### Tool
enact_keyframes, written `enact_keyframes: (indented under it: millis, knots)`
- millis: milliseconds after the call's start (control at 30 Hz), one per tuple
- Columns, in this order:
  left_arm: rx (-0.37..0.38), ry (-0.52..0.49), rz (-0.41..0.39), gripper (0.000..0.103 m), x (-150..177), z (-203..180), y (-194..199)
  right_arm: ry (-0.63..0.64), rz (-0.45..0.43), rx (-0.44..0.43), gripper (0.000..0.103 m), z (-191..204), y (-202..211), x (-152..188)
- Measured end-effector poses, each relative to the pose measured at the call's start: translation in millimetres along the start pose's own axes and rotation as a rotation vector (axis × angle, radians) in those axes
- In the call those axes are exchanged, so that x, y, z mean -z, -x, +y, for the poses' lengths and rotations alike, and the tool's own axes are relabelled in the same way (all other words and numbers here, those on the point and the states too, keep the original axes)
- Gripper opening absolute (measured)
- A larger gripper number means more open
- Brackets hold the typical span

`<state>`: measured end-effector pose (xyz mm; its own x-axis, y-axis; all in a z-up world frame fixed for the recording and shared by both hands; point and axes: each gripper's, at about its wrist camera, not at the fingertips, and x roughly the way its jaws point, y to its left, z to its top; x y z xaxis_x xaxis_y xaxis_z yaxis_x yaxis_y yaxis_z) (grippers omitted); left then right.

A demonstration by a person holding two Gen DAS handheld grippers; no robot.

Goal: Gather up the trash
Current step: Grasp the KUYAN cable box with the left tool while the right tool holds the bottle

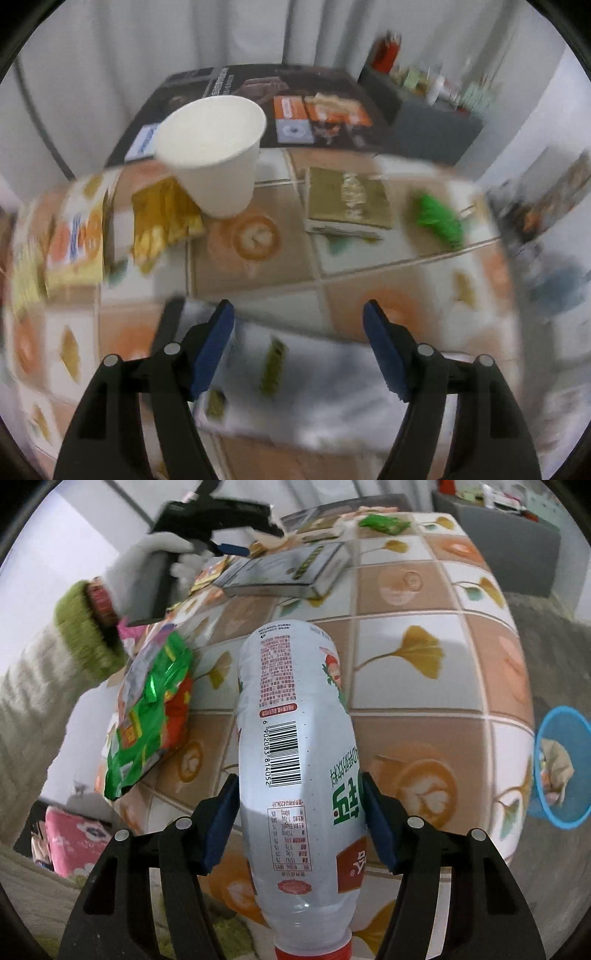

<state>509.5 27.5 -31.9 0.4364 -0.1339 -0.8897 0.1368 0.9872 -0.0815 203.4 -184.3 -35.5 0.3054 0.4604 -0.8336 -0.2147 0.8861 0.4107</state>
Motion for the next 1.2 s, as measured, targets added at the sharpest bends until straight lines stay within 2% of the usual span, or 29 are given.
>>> enact_keyframes:
  millis: [67,300,533,700,800,867,967,1067,1133,1200]
  knots:
    - [-0.042,-0.005,0.009,0.07,-2.3,-2.5,-14.2,-0.017,-0.009,0.007,0.06,-4.9,2.9,-0.3]
    - [-0.026,-0.118,0.028,0.07,20.4,-33.0,-27.2,-0.069,-0.043,0.027,0.06,-20.7,13.4,0.6]
    - [0.056,-0.253,0.029,0.07,59.5,-84.3,-9.7,-0.15,-0.091,0.057,0.06,-35.7,27.0,9.2]
    - [0.116,-0.391,0.013,0.07,95.4,-132.1,3.8,-0.22,-0.124,0.079,0.06,-49.3,40.3,23.3]
    - [0.166,-0.438,0.036,0.07,113.4,-156.2,13.4,-0.259,-0.143,0.081,0.06,-58.6,52.6,34.2]
    - [0.244,-0.425,0.086,0.07,123.7,-164.9,22.2,-0.273,-0.158,0.079,0.06,-60.4,58.9,39.6]
    - [0.304,-0.36,0.119,0.07,128.4,-159.1,37.4,-0.269,-0.171,0.079,0.059,-59.7,63.6,40.5]
    - [0.352,-0.233,0.061,0.07,121.3,-128.6,68.7,-0.244,-0.182,0.078,0.059,-58.7,65.8,33.3]
    - [0.355,-0.12,0.016,0.07,114.0,-96.6,88.3,-0.218,-0.197,0.07,0.059,-58.8,67.2,18.5]
    - [0.351,-0.022,0.016,0.07,105.2,-66.5,94.6,-0.192,-0.209,0.053,0.059,-58.2,67.2,-0.6]
